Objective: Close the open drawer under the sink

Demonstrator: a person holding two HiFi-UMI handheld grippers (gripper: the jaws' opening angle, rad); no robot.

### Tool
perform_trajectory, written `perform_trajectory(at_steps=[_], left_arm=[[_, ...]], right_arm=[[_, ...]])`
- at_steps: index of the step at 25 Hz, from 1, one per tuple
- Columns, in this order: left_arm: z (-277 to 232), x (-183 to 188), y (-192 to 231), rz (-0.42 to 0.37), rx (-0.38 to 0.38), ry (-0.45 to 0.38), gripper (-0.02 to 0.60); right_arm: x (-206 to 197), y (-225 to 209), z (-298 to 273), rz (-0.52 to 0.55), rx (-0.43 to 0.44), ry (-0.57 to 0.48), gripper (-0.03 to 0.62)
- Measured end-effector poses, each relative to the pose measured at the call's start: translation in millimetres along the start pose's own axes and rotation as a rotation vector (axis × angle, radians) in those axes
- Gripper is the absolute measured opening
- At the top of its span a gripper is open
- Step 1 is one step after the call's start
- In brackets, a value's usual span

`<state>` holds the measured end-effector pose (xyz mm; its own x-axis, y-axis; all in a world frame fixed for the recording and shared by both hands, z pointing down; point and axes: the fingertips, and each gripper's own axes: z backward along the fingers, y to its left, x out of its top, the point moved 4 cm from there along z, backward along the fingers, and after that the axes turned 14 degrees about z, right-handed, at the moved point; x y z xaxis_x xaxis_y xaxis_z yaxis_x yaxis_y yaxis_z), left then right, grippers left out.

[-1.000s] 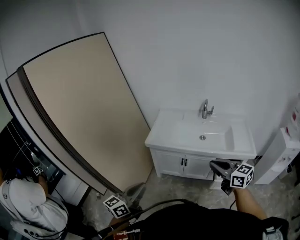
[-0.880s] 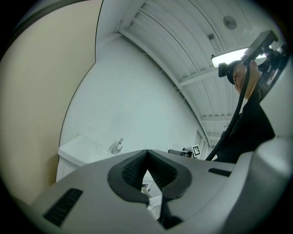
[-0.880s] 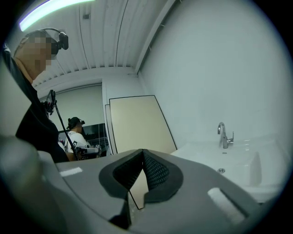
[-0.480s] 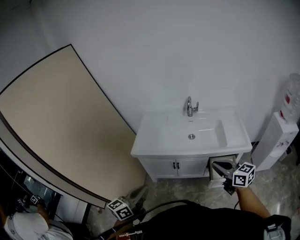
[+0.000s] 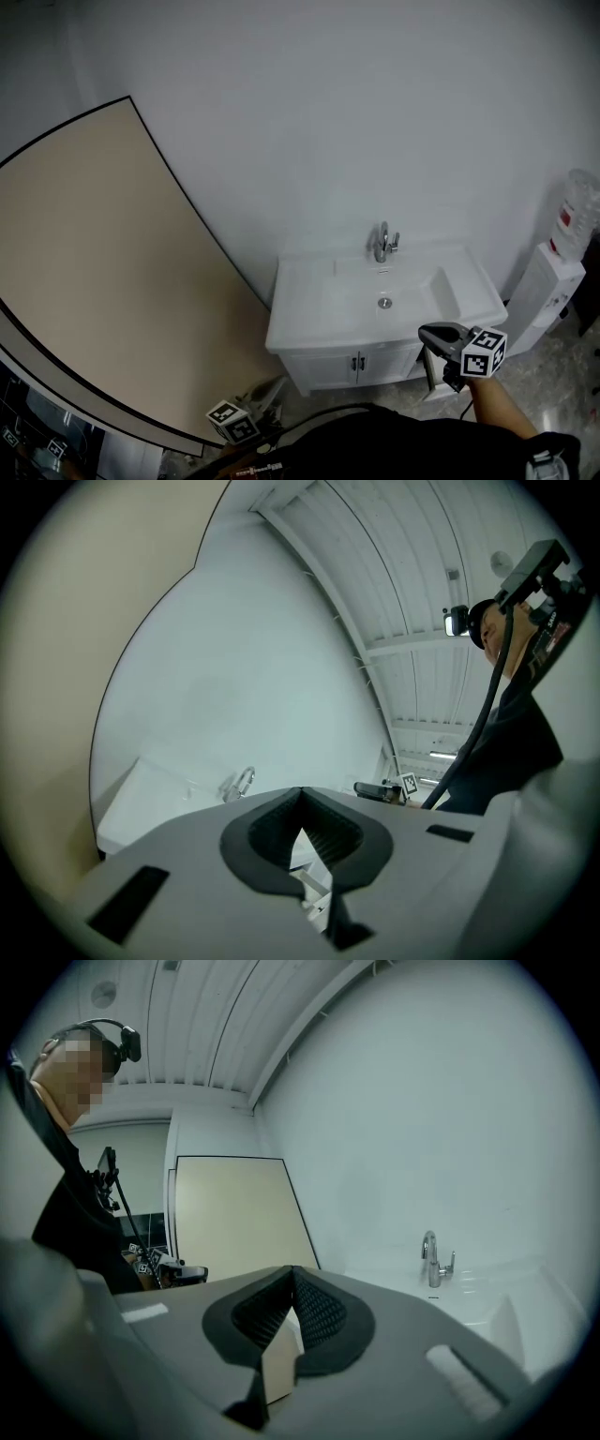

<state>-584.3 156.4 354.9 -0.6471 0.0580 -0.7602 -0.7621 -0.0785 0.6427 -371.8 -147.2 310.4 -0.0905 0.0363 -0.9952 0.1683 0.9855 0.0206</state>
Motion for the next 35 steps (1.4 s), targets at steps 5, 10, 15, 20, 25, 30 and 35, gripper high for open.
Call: perform_trajectory(at_steps=[5, 10, 15, 20, 25, 30, 35], left_arm=[[0, 43, 43, 0.030, -0.029, 0.027, 0.000], [-11, 59, 88, 0.044, -0.078, 0.065, 0.000], [-38, 60, 118, 0.066, -0.091, 0.075, 0.000], [-83, 60, 123, 0.058, -0.064, 0.058, 0.000], [-152, 63, 115, 0.036, -0.049, 0.029, 0.000], [-204, 67, 102, 0.005, -0.007, -0.005, 0.000], [-236, 56, 103, 0.001, 0.094, 0.004, 0.000]], right_arm=[[15, 1, -53, 0.004, -0.037, 0.026, 0.002], [3, 0, -91, -0.014, -0.056, 0.062, 0.002], [-6, -27, -103, -0.020, -0.075, 0.088, 0.002], [-10, -80, -105, -0.019, -0.046, 0.075, 0.002], [1, -151, -104, -0.007, -0.003, 0.046, 0.002], [4, -220, -99, -0.003, 0.040, 0.027, 0.002], [-8, -265, -101, -0.016, 0.099, 0.010, 0.002]])
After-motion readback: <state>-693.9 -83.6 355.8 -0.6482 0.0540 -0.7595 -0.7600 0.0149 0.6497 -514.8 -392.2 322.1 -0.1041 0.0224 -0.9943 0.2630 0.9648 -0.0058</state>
